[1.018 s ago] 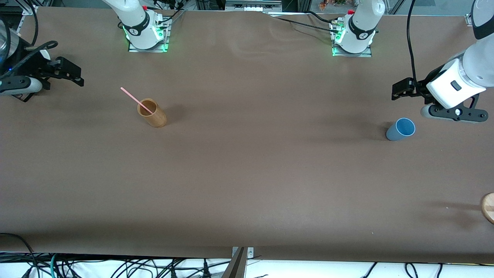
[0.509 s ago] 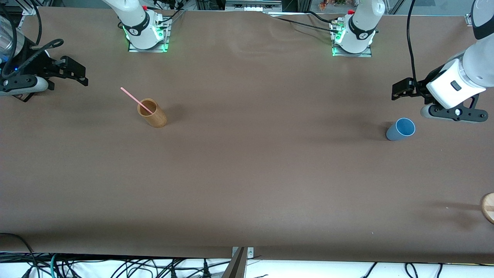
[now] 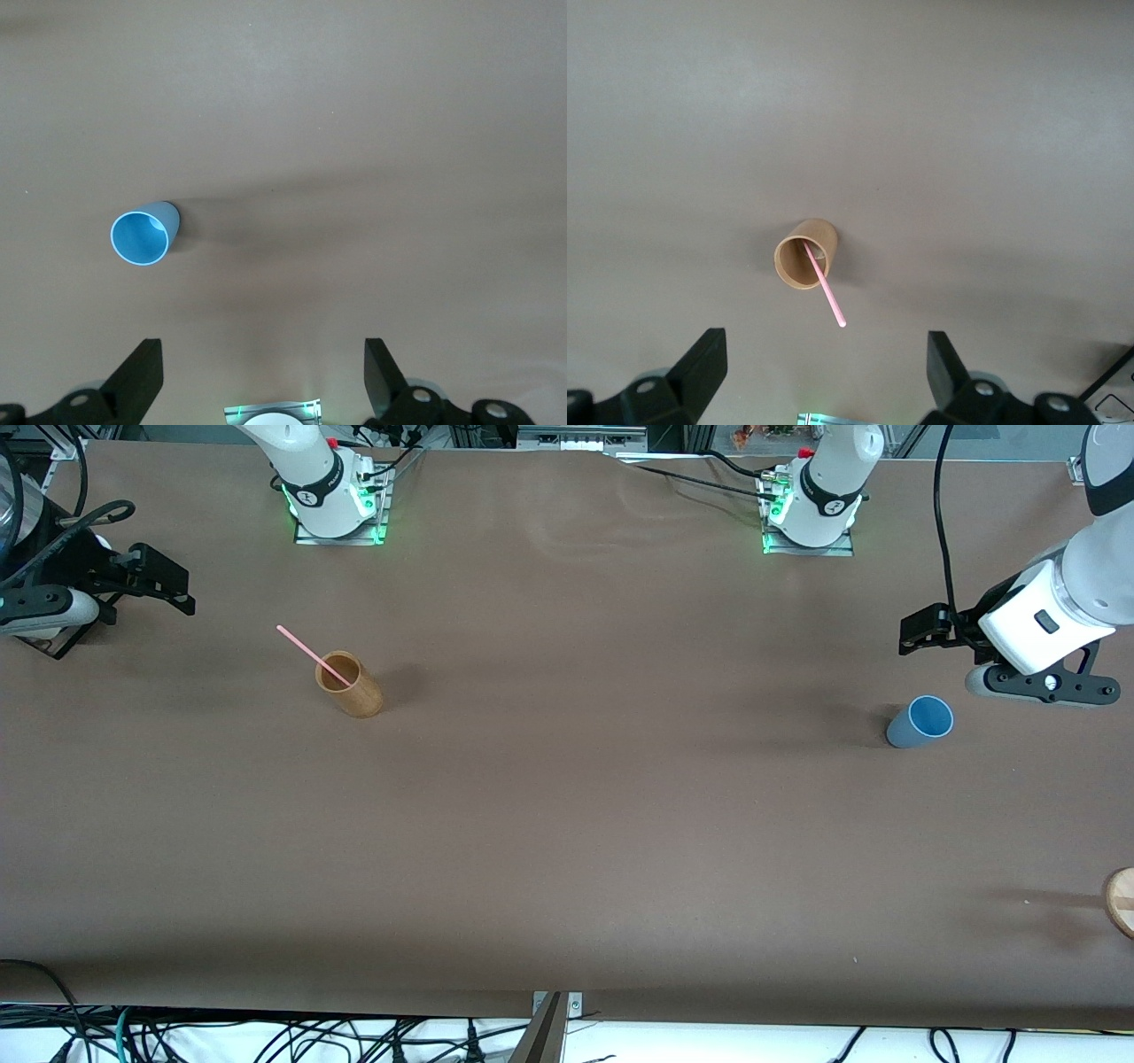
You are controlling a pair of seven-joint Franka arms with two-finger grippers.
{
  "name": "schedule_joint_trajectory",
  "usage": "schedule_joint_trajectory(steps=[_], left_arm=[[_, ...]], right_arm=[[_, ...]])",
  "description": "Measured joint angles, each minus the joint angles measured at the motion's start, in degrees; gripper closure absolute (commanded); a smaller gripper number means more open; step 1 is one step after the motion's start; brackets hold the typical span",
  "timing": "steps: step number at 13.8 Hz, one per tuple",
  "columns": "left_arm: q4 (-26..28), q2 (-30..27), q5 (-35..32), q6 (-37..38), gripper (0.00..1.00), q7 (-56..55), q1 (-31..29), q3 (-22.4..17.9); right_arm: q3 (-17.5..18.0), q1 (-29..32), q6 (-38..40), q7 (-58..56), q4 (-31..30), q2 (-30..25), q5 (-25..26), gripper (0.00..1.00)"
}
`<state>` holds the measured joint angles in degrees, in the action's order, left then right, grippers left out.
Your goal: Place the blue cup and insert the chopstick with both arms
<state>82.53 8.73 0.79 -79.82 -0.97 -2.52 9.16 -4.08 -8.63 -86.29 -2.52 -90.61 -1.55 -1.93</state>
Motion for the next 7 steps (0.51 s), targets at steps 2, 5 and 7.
schedule_joint_trajectory(steps=[2,5,7], left_arm=[[0.0,0.0,0.0,0.0,0.00,0.0,0.0,0.0],[0.0,0.0,0.0,0.0,0.00,0.0,0.0,0.0],[0.0,0.0,0.0,0.0,0.00,0.0,-0.1,0.0]], right_arm=[[0.0,0.0,0.1,0.0,0.0,0.0,0.0,0.00],[0.0,0.0,0.2,0.0,0.0,0.0,0.0,0.00],[0.0,0.0,0.9,-0.1,0.0,0.0,0.0,0.00]])
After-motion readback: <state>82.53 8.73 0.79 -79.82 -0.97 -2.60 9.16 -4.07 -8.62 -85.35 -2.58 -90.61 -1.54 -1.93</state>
